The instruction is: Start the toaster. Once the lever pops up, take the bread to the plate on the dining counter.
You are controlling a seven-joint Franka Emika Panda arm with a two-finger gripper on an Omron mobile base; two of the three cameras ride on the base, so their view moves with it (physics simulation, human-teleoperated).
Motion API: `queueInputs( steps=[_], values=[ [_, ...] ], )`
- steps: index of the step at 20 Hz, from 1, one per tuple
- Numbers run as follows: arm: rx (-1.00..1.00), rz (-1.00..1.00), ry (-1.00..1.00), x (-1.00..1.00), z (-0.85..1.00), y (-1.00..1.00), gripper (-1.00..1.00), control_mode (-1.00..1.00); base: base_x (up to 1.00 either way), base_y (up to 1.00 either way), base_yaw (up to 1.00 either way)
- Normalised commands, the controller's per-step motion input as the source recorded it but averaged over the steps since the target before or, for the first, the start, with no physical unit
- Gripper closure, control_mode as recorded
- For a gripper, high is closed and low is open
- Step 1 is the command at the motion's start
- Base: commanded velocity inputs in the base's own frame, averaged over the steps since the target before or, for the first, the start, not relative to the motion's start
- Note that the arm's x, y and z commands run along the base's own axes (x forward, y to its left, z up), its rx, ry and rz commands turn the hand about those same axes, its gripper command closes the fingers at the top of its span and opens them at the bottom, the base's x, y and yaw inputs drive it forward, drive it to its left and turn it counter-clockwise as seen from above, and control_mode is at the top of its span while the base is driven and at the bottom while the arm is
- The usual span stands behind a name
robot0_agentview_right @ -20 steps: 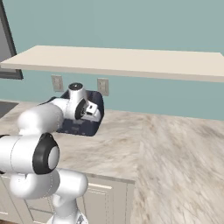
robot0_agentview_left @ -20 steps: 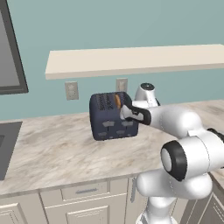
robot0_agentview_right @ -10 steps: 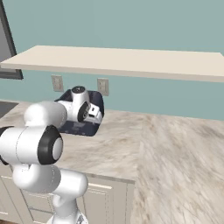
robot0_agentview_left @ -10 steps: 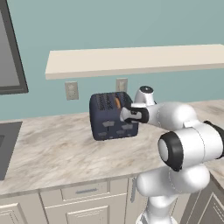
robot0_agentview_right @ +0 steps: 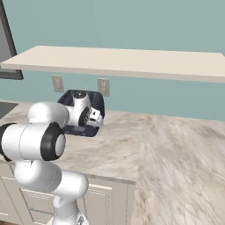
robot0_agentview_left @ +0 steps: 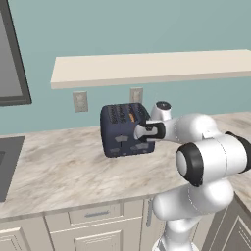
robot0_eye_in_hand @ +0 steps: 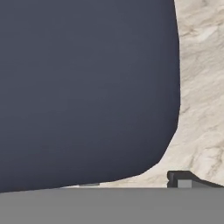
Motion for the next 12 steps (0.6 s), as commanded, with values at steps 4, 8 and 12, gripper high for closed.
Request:
queueInputs(
  steps=[4,8,12],
  values=[
    [0.02,0.0,-0.06,0.0,-0.45,0.0,-1.0,-1.0,0.0,0.0,0.0],
    [0.0,0.0,-0.08,0.0,-0.31,0.0,-1.0,-1.0,0.0,0.0,0.0],
    [0.0,0.0,-0.1,-0.1,-0.13,0.0,-1.0,-1.0,0.0,0.0,0.0]
  ],
)
